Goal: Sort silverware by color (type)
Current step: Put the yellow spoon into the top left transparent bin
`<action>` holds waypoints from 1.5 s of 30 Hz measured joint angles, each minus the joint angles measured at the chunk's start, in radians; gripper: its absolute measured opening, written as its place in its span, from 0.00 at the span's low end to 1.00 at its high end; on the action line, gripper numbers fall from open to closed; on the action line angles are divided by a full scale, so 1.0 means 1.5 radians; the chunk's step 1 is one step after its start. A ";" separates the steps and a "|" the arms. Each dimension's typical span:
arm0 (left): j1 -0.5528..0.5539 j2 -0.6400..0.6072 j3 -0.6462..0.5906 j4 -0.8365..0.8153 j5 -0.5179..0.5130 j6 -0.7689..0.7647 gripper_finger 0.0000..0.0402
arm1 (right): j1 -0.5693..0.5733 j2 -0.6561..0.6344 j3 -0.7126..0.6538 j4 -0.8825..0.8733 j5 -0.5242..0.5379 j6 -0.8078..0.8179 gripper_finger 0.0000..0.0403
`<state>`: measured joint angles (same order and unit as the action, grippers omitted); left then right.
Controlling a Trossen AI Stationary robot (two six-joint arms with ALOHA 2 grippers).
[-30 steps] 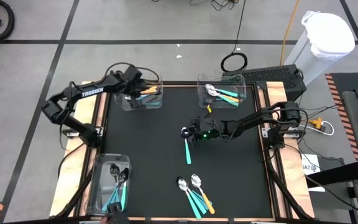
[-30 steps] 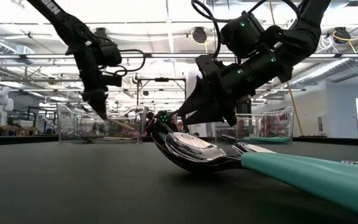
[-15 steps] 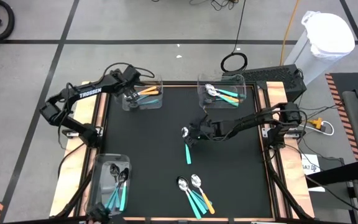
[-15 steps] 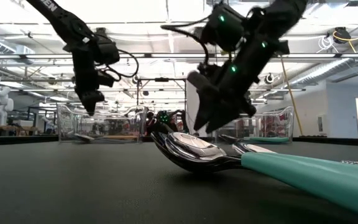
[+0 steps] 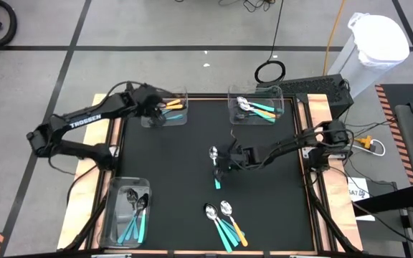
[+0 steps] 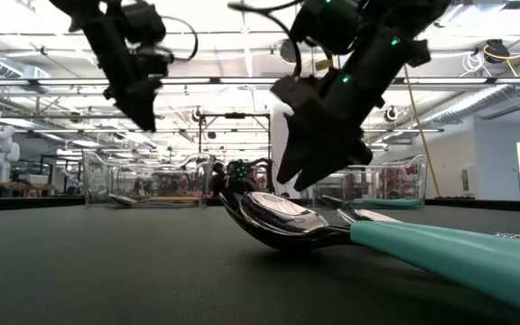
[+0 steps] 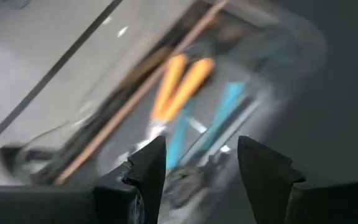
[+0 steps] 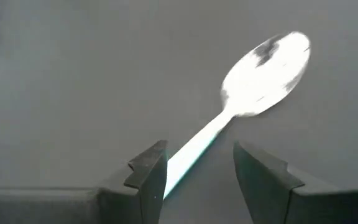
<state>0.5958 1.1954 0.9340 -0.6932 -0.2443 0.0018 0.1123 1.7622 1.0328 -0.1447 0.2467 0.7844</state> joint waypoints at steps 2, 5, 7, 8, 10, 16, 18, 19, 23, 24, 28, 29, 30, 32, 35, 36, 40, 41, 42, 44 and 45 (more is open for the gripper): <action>-0.044 -0.007 0.000 0.008 0.008 -0.020 0.46 | 0.020 0.000 0.000 0.000 -0.029 0.005 0.42; -0.110 -0.008 0.000 0.025 0.008 -0.047 0.46 | 0.053 0.000 0.000 -0.005 -0.051 0.037 0.42; -0.152 -0.004 0.000 0.051 0.006 -0.063 0.46 | 0.075 0.000 0.000 -0.023 -0.070 0.069 0.42; -0.174 -0.002 0.000 0.066 0.006 -0.067 0.46 | 0.087 0.000 0.003 -0.040 -0.080 0.085 0.42; -0.214 0.001 -0.003 0.097 0.006 -0.071 0.46 | 0.115 0.000 0.020 -0.098 -0.081 0.116 0.42; -0.313 0.006 -0.052 0.261 0.005 -0.086 0.46 | 0.199 0.000 0.086 -0.251 -0.098 0.208 0.36; -0.334 0.006 -0.070 0.300 0.005 -0.096 0.46 | 0.224 0.000 0.103 -0.254 -0.109 0.226 0.34; -0.344 0.007 -0.078 0.310 0.005 -0.105 0.46 | 0.235 0.000 0.108 -0.252 -0.115 0.236 0.33; -0.377 0.007 -0.094 0.329 0.002 -0.140 0.46 | 0.277 0.000 0.120 -0.253 -0.115 0.290 0.30; -0.385 0.007 -0.096 0.328 0.002 -0.147 0.46 | 0.286 0.000 0.122 -0.253 -0.115 0.304 0.30; -0.411 0.007 -0.096 0.337 -0.001 -0.154 0.46 | 0.310 0.012 0.123 -0.225 -0.117 0.348 0.30; -0.417 0.007 -0.096 0.337 -0.003 -0.154 0.46 | 0.314 0.021 0.124 -0.215 -0.122 0.358 0.30; -0.421 0.007 -0.096 0.337 -0.004 -0.154 0.46 | 0.316 0.034 0.124 -0.206 -0.134 0.367 0.30; -0.426 0.007 -0.096 0.336 -0.006 -0.154 0.46 | 0.318 0.062 0.124 -0.185 -0.152 0.382 0.30; -0.434 0.007 -0.096 0.334 -0.017 -0.153 0.46 | 0.318 0.094 0.137 -0.195 -0.168 0.408 0.30; -0.435 0.007 -0.096 0.334 -0.020 -0.152 0.46 | 0.318 0.099 0.146 -0.205 -0.168 0.411 0.30; -0.440 0.007 -0.096 0.334 -0.033 -0.148 0.46 | 0.313 0.118 0.174 -0.216 -0.168 0.401 0.30; -0.440 0.007 -0.096 0.334 -0.033 -0.146 0.46 | 0.312 0.122 0.183 -0.218 -0.168 0.394 0.30; -0.441 0.007 -0.096 0.334 -0.034 -0.138 0.46 | 0.311 0.124 0.192 -0.217 -0.167 0.388 0.30; -0.441 0.007 -0.096 0.333 -0.041 -0.132 0.46 | 0.307 0.125 0.201 -0.216 -0.163 0.375 0.30; -0.441 0.007 -0.096 0.333 -0.046 -0.132 0.46 | 0.304 0.125 0.201 -0.217 -0.159 0.371 0.30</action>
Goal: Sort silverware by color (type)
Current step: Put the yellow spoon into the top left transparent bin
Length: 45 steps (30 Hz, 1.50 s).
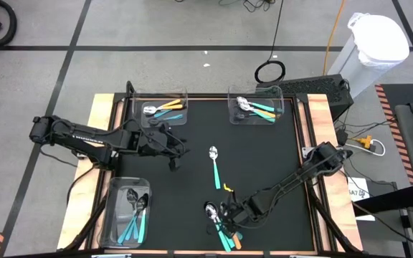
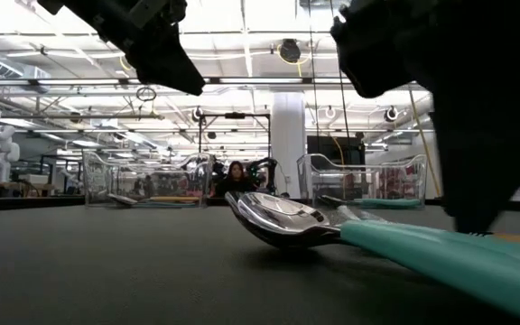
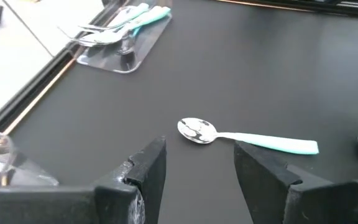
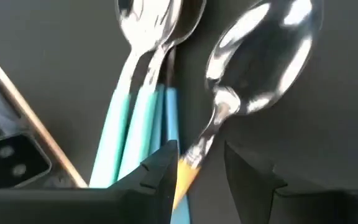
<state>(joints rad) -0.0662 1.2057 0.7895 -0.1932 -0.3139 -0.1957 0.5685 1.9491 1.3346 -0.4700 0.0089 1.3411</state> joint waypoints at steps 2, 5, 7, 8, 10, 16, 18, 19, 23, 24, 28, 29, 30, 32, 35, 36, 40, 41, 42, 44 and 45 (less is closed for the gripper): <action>0.000 0.000 0.000 0.000 -0.019 0.001 0.46 | -0.005 0.000 0.000 -0.021 0.014 0.003 0.30; 0.000 0.000 0.000 -0.001 -0.031 0.001 0.46 | -0.016 0.010 0.000 -0.056 0.011 0.008 0.30; 0.000 0.000 0.000 -0.005 -0.033 0.001 0.46 | -0.020 0.017 0.001 -0.050 0.005 0.010 0.30; 0.000 0.000 0.000 -0.005 -0.033 0.001 0.46 | -0.021 0.020 0.002 -0.047 -0.002 0.010 0.30; 0.000 0.000 0.000 -0.013 -0.034 0.001 0.46 | -0.022 0.024 0.002 -0.042 -0.017 0.005 0.30; 0.000 0.000 0.000 -0.021 -0.044 0.000 0.46 | -0.026 0.003 0.000 -0.084 -0.025 0.005 0.30; 0.000 0.000 0.000 -0.019 -0.045 0.000 0.46 | -0.025 -0.008 -0.002 -0.097 -0.015 0.006 0.30; 0.000 0.000 0.000 -0.019 -0.046 0.000 0.46 | -0.025 -0.012 -0.002 -0.094 -0.009 0.006 0.30; 0.000 0.000 0.000 -0.020 -0.055 0.001 0.46 | -0.026 -0.012 0.000 -0.069 -0.002 0.006 0.30; 0.000 0.000 0.000 -0.021 -0.057 0.001 0.46 | -0.026 -0.009 -0.001 -0.062 -0.003 0.006 0.30; 0.000 0.000 0.000 -0.022 -0.059 0.000 0.46 | -0.025 -0.009 -0.001 -0.043 0.000 0.003 0.30; 0.000 0.000 0.000 -0.022 -0.059 -0.001 0.46 | -0.024 -0.009 -0.001 -0.043 0.010 0.005 0.30; 0.000 0.000 0.000 -0.022 -0.059 -0.001 0.46 | -0.024 -0.008 -0.001 -0.039 0.012 0.005 0.30; 0.000 0.000 0.000 -0.022 -0.059 -0.001 0.46 | -0.024 0.000 -0.001 -0.027 0.010 0.003 0.30; 0.000 0.000 0.000 -0.022 -0.059 -0.002 0.46 | -0.023 0.010 -0.001 -0.011 0.007 -0.005 0.30; 0.000 0.000 0.000 -0.023 -0.059 -0.004 0.46 | -0.023 0.013 -0.001 -0.005 -0.004 -0.009 0.30; 0.000 0.000 0.000 -0.023 -0.061 -0.005 0.46 | -0.023 0.025 0.001 -0.006 -0.023 -0.012 0.30; 0.000 0.000 0.000 -0.023 -0.061 -0.005 0.46 | -0.023 0.027 0.002 -0.007 -0.030 -0.011 0.30; 0.000 0.000 0.000 -0.023 -0.061 -0.005 0.46 | -0.023 0.027 0.002 -0.008 -0.035 -0.011 0.30; 0.000 0.000 0.000 -0.023 -0.065 -0.005 0.46 | -0.023 0.027 0.002 -0.023 -0.034 -0.012 0.29; 0.000 0.000 0.000 -0.023 -0.068 -0.004 0.46 | -0.024 0.027 0.002 -0.034 -0.031 -0.010 0.28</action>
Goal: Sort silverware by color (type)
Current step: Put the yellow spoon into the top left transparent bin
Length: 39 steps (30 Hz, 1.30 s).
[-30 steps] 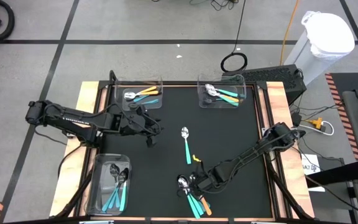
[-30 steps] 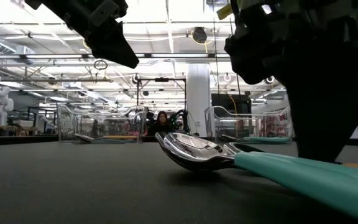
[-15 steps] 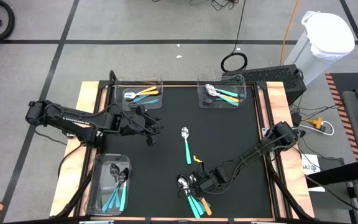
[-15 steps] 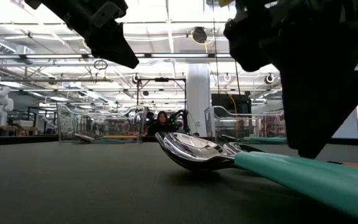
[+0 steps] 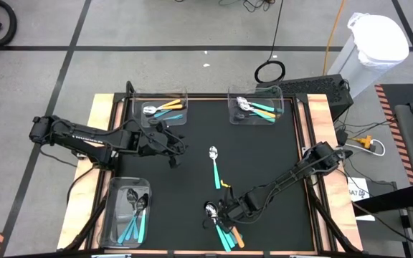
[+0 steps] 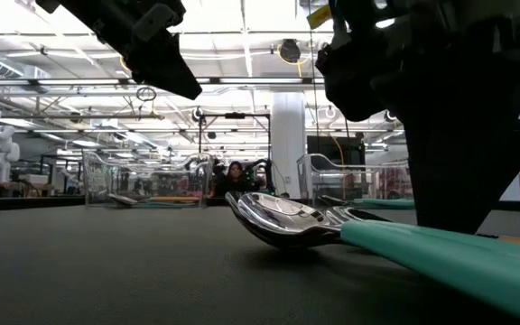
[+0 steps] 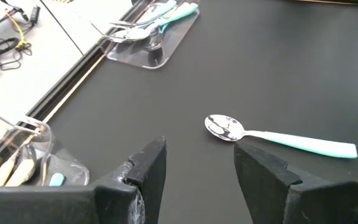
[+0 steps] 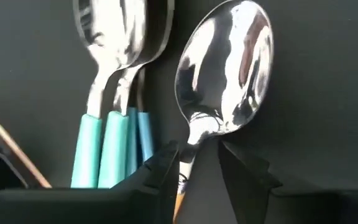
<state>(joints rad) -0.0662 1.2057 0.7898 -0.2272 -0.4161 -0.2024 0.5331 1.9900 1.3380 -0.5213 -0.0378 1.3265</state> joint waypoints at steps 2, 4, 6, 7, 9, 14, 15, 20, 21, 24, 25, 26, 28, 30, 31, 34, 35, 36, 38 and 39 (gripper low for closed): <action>0.000 0.000 0.000 0.000 -0.009 0.000 0.46 | -0.001 0.001 0.000 -0.038 0.007 0.016 0.24; 0.000 0.000 0.000 0.000 -0.012 0.000 0.46 | -0.002 0.002 0.000 -0.095 0.016 0.032 0.19; 0.000 0.000 0.000 0.000 -0.012 0.000 0.46 | -0.005 0.001 0.000 -0.144 0.023 0.038 0.15; 0.000 0.000 0.000 0.000 -0.012 0.000 0.46 | -0.007 0.001 0.000 -0.158 0.023 0.037 0.14; 0.000 0.000 0.000 0.001 -0.012 0.000 0.46 | -0.011 0.002 -0.001 -0.180 0.032 0.031 0.11; 0.000 0.000 0.000 0.001 -0.018 0.000 0.46 | -0.023 0.001 -0.001 -0.200 0.063 -0.024 0.06; 0.000 0.000 0.000 0.001 -0.018 -0.001 0.46 | -0.025 0.001 -0.001 -0.195 0.072 -0.035 0.05; -0.006 -0.004 0.000 0.006 -0.017 0.000 0.46 | -0.036 -0.012 -0.002 -0.154 0.121 -0.093 0.01; -0.009 -0.008 0.000 0.006 -0.018 0.001 0.46 | -0.040 -0.017 -0.004 -0.149 0.147 -0.105 0.01; -0.017 -0.022 0.000 0.007 -0.042 0.002 0.46 | -0.062 -0.037 -0.006 -0.148 0.237 -0.155 0.01; -0.019 -0.027 0.000 0.007 -0.049 0.002 0.46 | -0.070 -0.050 -0.006 -0.148 0.264 -0.170 0.01; -0.020 -0.031 0.000 0.005 -0.055 0.002 0.46 | -0.078 -0.065 -0.006 -0.147 0.285 -0.186 0.01; -0.023 -0.041 0.000 0.002 -0.060 0.001 0.46 | -0.093 -0.091 -0.004 -0.137 0.316 -0.226 0.01; -0.026 -0.050 0.000 -0.007 -0.062 0.000 0.46 | -0.109 -0.109 -0.004 -0.126 0.340 -0.265 0.01; -0.027 -0.053 0.000 -0.011 -0.065 0.000 0.46 | -0.116 -0.117 -0.005 -0.119 0.357 -0.285 0.01; -0.036 -0.057 0.000 -0.024 -0.087 -0.008 0.46 | -0.135 -0.149 -0.005 -0.092 0.421 -0.355 0.01; -0.038 -0.057 0.000 -0.025 -0.094 -0.017 0.46 | -0.138 -0.159 -0.003 -0.082 0.441 -0.380 0.01; -0.041 -0.058 0.000 -0.025 -0.096 -0.019 0.46 | -0.141 -0.165 -0.003 -0.075 0.455 -0.401 0.01; -0.044 -0.055 -0.005 -0.013 -0.096 -0.019 0.46 | -0.145 -0.170 -0.004 -0.063 0.473 -0.432 0.01; -0.045 -0.054 -0.011 -0.010 -0.096 -0.023 0.46 | -0.146 -0.172 -0.004 -0.057 0.477 -0.448 0.01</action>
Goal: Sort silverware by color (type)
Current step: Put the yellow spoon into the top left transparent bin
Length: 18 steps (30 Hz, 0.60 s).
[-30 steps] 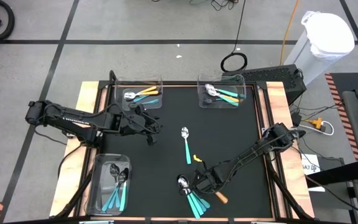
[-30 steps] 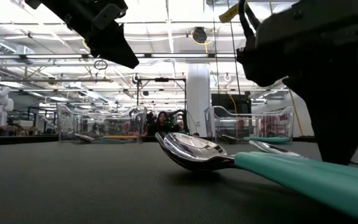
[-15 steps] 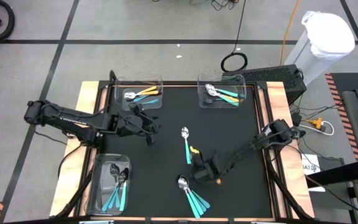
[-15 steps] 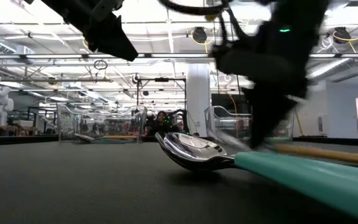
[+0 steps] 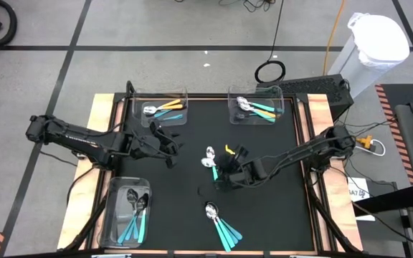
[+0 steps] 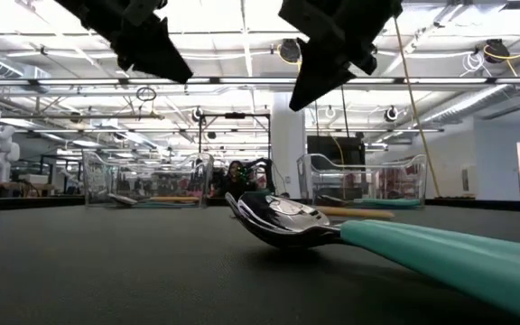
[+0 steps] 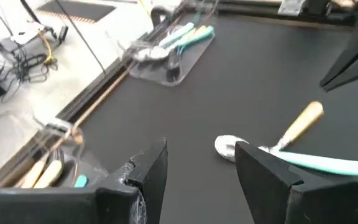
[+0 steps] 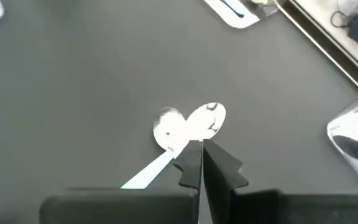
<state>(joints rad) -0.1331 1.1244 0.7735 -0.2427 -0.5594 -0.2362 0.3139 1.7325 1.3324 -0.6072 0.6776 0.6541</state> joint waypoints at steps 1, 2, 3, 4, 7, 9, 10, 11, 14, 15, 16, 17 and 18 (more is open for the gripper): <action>0.000 0.000 -0.007 -0.001 0.000 -0.008 0.46 | -0.002 -0.001 0.000 0.002 -0.001 -0.009 0.01; 0.000 0.000 -0.013 0.001 0.000 -0.017 0.46 | -0.005 -0.003 0.000 0.000 -0.009 -0.011 0.01; 0.000 0.000 -0.021 0.003 -0.001 -0.028 0.46 | -0.009 -0.005 0.000 -0.009 -0.025 -0.009 0.01; 0.000 0.000 -0.030 0.003 -0.005 -0.035 0.46 | -0.013 -0.005 0.000 -0.024 -0.040 0.000 0.01; 0.001 0.000 -0.053 -0.001 -0.028 -0.062 0.46 | -0.022 0.009 -0.012 -0.063 -0.055 0.023 0.01; 0.001 0.000 -0.063 0.008 -0.042 -0.067 0.46 | -0.031 0.021 -0.029 -0.071 -0.082 0.026 0.01; 0.001 0.000 -0.069 0.019 -0.044 -0.067 0.46 | -0.039 0.026 -0.039 -0.066 -0.107 0.025 0.01; 0.001 0.000 -0.074 0.030 -0.045 -0.066 0.46 | -0.048 0.034 -0.047 -0.058 -0.139 0.019 0.02; 0.001 0.000 -0.080 0.047 -0.045 -0.066 0.46 | -0.072 0.063 -0.069 -0.040 -0.219 -0.014 0.08; 0.001 0.000 -0.080 0.048 -0.045 -0.066 0.46 | -0.078 0.074 -0.073 -0.036 -0.227 -0.028 0.12; 0.001 0.000 -0.080 0.048 -0.045 -0.066 0.46 | -0.084 0.084 -0.075 -0.035 -0.226 -0.041 0.16; 0.001 0.000 -0.081 0.048 -0.045 -0.066 0.46 | -0.089 0.092 -0.075 -0.032 -0.225 -0.052 0.21; 0.001 0.000 -0.081 0.049 -0.045 -0.066 0.46 | -0.095 0.098 -0.075 -0.026 -0.224 -0.063 0.26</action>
<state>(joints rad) -0.1314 1.1248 0.6525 -0.1698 -0.6273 -0.3351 0.1715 1.8800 1.2204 -0.6463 0.3410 0.5601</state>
